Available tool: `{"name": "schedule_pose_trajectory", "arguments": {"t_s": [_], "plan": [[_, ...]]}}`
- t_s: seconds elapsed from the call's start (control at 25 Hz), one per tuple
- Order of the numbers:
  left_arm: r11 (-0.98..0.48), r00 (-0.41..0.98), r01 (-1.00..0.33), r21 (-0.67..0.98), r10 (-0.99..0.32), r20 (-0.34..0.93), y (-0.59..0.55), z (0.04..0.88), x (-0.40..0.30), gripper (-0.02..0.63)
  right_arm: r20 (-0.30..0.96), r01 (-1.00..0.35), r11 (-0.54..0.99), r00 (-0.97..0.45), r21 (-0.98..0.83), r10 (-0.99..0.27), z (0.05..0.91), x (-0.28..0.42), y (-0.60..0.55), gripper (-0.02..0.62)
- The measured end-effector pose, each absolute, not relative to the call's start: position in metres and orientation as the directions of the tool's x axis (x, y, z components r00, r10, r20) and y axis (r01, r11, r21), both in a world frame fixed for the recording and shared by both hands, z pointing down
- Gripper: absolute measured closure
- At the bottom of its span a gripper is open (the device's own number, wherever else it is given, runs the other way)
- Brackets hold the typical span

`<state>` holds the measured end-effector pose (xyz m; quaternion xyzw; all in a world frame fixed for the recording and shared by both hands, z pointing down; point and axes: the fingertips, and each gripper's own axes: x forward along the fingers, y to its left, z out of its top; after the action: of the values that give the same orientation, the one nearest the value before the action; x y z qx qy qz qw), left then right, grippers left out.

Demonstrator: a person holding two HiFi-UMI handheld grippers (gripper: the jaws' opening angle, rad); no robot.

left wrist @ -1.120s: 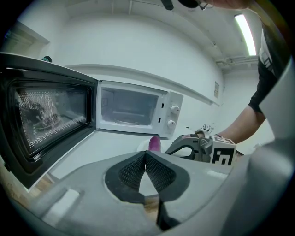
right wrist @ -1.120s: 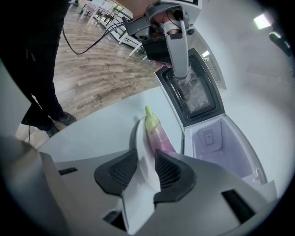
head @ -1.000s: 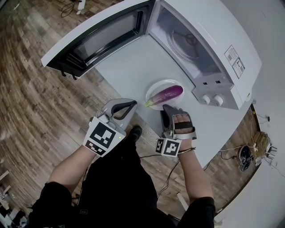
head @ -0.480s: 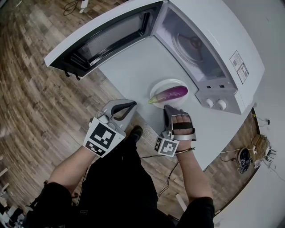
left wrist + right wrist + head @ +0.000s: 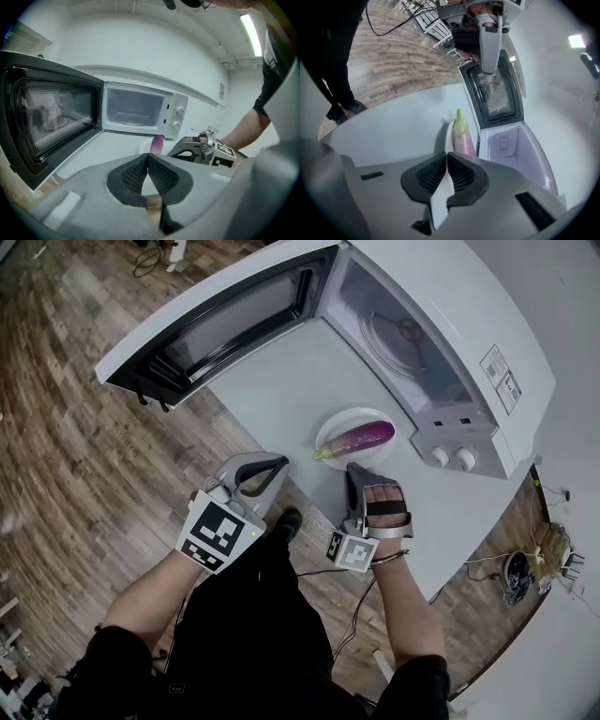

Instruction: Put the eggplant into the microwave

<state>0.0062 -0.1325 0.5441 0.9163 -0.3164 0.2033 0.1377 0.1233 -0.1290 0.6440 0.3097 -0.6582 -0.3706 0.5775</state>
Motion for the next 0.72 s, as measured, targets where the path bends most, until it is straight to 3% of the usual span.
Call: {"name": "schedule_pose_trajectory", "arguments": {"t_s": [0.72], "plan": [[-0.769,0.719,-0.628,0.119,-0.514,0.469,-0.135,0.55,0.018,0.598,0.443,-0.012,0.447,-0.103,0.895,-0.89,0.635,0.143,-0.129,0.574]]}}
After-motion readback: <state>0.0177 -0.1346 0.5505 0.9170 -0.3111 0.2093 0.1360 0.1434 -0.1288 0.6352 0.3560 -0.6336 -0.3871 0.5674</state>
